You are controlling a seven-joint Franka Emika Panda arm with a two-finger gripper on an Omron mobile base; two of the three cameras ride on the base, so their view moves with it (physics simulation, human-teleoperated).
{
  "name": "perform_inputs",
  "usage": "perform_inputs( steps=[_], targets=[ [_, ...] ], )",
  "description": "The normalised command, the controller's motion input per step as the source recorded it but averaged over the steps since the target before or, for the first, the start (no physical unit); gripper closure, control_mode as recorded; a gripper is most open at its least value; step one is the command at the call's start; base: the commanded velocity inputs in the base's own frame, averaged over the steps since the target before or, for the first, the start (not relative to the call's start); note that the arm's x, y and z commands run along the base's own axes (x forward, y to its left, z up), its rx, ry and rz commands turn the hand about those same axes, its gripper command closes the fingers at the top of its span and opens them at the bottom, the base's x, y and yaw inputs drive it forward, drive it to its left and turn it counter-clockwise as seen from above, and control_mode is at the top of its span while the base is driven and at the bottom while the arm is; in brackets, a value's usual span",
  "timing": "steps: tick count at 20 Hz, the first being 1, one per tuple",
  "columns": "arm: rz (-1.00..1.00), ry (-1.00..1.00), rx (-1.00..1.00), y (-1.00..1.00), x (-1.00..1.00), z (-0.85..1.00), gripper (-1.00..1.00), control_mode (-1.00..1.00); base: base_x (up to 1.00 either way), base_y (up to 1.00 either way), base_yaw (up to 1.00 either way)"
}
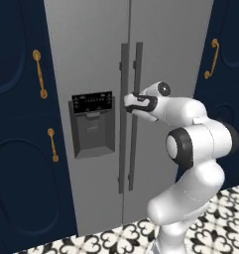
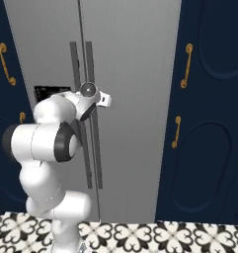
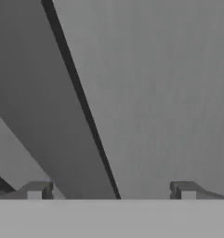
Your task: Grab a lemon wedge from the fridge and one ice cube from the ice bowl, and put them in the glass of lemonade.
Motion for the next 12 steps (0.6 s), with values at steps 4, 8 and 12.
perform_inputs(
  steps=[4, 8, 12],
  targets=[
    [0.00, 0.00, 0.00, 0.00, 0.75, -0.26, -1.00, -1.00, 0.00, 0.00, 0.00],
    [0.00, 0.00, 0.00, 0.00, 0.83, -0.36, -1.00, -1.00, 0.00, 0.00, 0.00],
    [0.00, -0.03, -0.01, 0.00, 0.62, -0.73, -1.00, -1.00, 0.00, 0.00, 0.00]
  ],
)
